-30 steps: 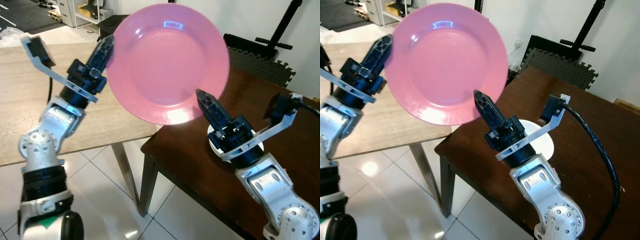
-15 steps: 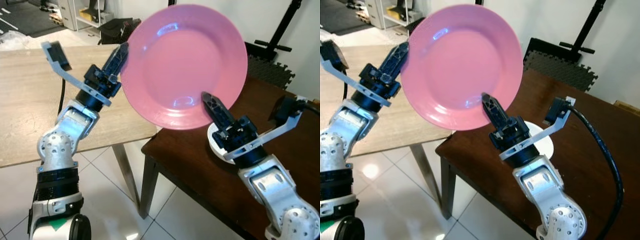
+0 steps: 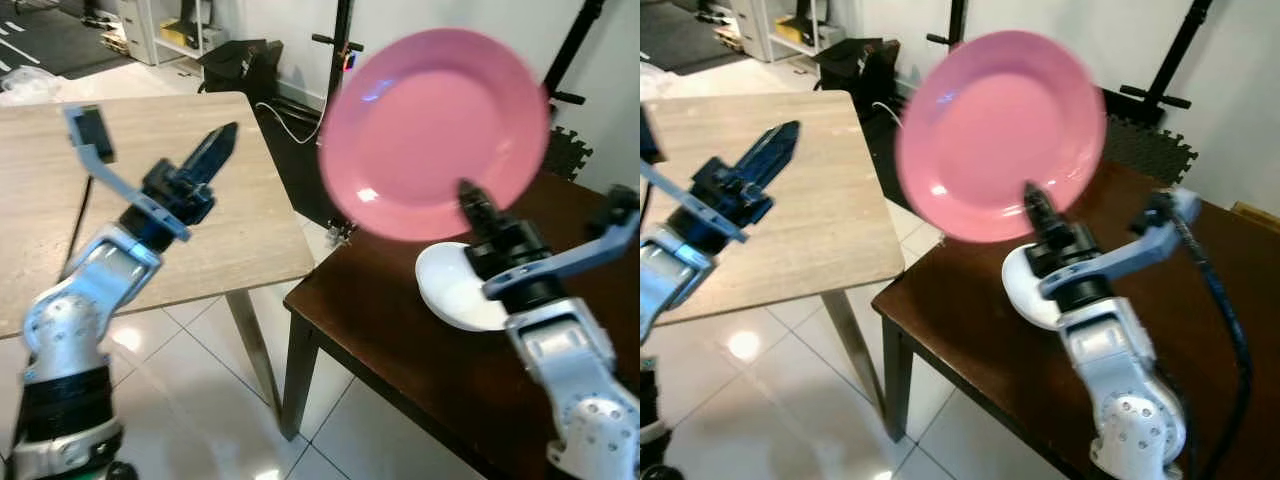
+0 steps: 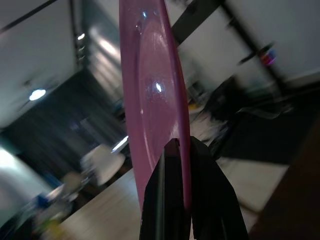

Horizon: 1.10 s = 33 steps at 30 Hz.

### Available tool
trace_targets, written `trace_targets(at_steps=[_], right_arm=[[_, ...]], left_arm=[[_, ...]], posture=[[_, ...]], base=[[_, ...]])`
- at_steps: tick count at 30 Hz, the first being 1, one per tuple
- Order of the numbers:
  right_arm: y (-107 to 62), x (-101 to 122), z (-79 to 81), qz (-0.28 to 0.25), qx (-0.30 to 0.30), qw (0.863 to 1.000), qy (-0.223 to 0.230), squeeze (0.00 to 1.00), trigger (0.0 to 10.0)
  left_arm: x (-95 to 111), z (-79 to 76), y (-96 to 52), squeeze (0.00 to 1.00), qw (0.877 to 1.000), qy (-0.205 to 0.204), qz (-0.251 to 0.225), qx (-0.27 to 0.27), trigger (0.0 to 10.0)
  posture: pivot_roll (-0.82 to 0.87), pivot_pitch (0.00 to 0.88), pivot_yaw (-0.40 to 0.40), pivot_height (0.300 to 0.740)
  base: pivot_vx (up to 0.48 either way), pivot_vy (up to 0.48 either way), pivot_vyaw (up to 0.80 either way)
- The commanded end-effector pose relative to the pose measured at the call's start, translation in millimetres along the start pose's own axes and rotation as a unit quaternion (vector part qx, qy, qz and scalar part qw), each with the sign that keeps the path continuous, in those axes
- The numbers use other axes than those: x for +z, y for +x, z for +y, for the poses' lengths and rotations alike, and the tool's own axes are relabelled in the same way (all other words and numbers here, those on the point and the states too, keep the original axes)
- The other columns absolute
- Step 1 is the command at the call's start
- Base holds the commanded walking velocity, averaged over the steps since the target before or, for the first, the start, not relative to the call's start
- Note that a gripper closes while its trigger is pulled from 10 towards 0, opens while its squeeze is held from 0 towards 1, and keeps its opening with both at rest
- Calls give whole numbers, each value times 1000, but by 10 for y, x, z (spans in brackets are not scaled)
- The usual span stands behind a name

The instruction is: Setting the table

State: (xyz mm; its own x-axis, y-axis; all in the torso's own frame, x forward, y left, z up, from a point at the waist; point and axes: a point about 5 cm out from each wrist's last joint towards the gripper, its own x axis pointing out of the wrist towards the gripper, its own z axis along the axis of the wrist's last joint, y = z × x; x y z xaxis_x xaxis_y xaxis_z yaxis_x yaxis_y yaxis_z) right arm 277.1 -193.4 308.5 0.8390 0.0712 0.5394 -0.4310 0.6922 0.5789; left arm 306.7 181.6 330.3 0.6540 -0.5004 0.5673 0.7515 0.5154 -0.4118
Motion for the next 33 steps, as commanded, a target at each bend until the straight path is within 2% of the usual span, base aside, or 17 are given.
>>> trace_targets(at_steps=[1,4,9,15,20,33], right_arm=[[-24,59,-91,-15,-27,999,-14,0,10000],[-40,41,-200,-16,-57,998,-20,0,10000],[-34,-6,-235,-16,-76,996,-38,0,10000],[-26,-53,-324,-15,-103,994,-37,0,10000],[-31,-53,-346,-13,-107,993,-44,0,10000],[-27,-57,-377,-17,-116,992,-55,0,10000]], left_arm=[[-15,-8,-31,0,1000,17,9,12,10000],[-98,29,-56,0,999,26,19,43,10000],[-187,69,-36,0,995,53,39,72,10000],[-390,245,36,0,983,105,63,134,10000],[-481,254,74,0,984,92,66,136,10000],[-540,248,116,0,984,103,66,127,10000]], posture=[[57,128,-5,740],[62,120,-6,740],[61,112,-5,740],[54,104,0,740],[46,104,7,740],[46,111,11,740]], base=[[0,0,0],[0,0,0],[0,0,0],[90,-131,0],[274,-392,-178],[292,-361,-793]])
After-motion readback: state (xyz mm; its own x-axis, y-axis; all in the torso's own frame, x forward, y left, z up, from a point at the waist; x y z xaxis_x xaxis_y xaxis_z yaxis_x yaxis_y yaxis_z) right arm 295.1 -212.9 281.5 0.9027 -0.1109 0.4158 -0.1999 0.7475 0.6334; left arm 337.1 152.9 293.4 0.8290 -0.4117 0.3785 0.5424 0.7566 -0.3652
